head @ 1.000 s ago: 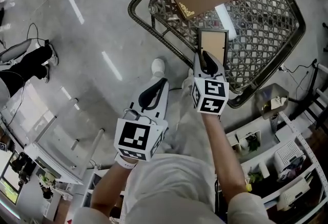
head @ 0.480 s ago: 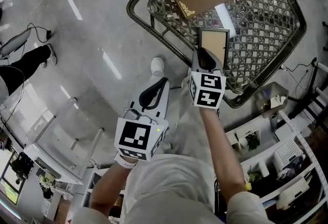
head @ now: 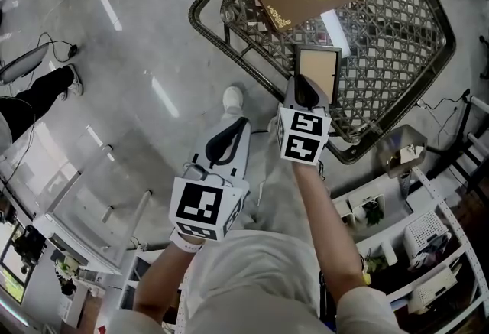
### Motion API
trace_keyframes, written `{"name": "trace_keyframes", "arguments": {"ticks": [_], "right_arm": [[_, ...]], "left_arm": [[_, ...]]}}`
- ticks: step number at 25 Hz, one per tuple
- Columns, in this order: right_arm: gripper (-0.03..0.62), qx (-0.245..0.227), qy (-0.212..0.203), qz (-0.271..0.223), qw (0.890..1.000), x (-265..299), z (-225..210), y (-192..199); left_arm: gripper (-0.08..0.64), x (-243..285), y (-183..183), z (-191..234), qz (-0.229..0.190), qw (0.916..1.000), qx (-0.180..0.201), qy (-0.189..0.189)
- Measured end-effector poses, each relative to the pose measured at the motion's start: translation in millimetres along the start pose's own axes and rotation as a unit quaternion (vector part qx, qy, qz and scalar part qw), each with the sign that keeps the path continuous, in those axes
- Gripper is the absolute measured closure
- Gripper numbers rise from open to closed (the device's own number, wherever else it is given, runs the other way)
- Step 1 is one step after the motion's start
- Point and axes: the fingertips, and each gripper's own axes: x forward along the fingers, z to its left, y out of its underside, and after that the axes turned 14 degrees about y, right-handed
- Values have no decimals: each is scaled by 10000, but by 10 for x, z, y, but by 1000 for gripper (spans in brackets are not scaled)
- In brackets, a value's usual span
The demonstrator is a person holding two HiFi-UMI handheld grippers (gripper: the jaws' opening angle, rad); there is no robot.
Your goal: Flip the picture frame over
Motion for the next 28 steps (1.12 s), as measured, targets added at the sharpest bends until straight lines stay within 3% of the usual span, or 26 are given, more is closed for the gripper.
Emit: {"name": "trace_keyframes", "arguments": {"ticks": [14, 28], "right_arm": [[537, 442, -180, 225, 9986, -5, -12, -4], [538, 1199, -1057, 187, 9870, -272, -27, -186]], "left_arm": [[529, -1, -32, -21, -69, 10000, -5, -40], [529, 46, -94, -135, -111, 9999, 75, -77]]}}
